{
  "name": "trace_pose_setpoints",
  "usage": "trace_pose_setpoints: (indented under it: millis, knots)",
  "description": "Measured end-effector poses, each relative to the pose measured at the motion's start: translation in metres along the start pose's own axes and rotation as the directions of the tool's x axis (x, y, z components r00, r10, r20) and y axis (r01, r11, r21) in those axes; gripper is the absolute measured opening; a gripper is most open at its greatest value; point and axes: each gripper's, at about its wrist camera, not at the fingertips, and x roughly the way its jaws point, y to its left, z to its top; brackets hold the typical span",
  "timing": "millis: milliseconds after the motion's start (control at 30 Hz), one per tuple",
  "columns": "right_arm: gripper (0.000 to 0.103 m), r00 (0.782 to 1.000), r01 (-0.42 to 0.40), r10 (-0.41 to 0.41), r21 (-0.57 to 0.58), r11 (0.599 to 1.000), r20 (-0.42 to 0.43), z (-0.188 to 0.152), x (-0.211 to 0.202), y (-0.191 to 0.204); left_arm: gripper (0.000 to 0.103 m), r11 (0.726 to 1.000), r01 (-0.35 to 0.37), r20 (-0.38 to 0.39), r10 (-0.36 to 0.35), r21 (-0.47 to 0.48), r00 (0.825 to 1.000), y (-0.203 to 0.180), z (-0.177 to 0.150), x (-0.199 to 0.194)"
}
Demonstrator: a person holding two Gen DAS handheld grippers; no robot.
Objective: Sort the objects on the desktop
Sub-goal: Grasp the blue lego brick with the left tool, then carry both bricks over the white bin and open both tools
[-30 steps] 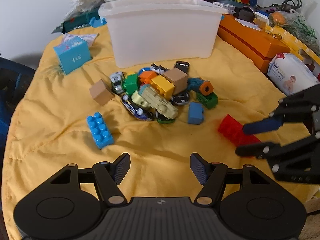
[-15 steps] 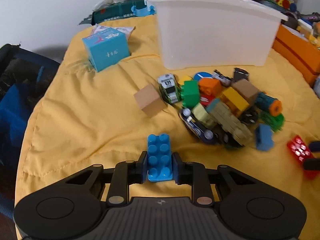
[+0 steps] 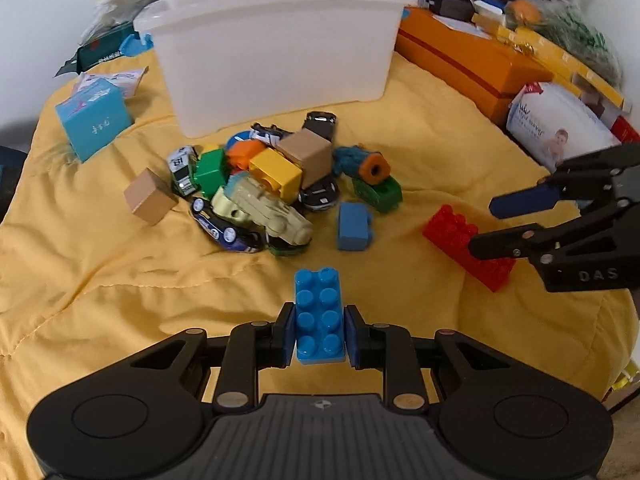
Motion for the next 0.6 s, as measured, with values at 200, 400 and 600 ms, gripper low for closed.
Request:
trace_pose_setpoints:
  millis: [200,400,600]
  knots:
    - [0.046,1.0,0.012,-0.012,-0.018,1.0,-0.022,0.002,0.004,0.01,0.028,1.0,-0.012,-0.027,0.011,-0.006,1.0,0.002,-0.007,0.004]
    - [0.029,0.995,-0.015,0.01,-0.046,0.999,-0.096,-0.004,0.022,0.009,0.028,1.0,-0.008,-0.038,0.008,0.001,0.999,0.004,-0.009,0.008]
    - [0.027,0.997,0.017,-0.023,-0.091,0.996,-0.068,-0.002,0.016,0.01,0.028,1.0,-0.002,0.017,0.002,0.004,1.0,0.007,0.003,-0.009]
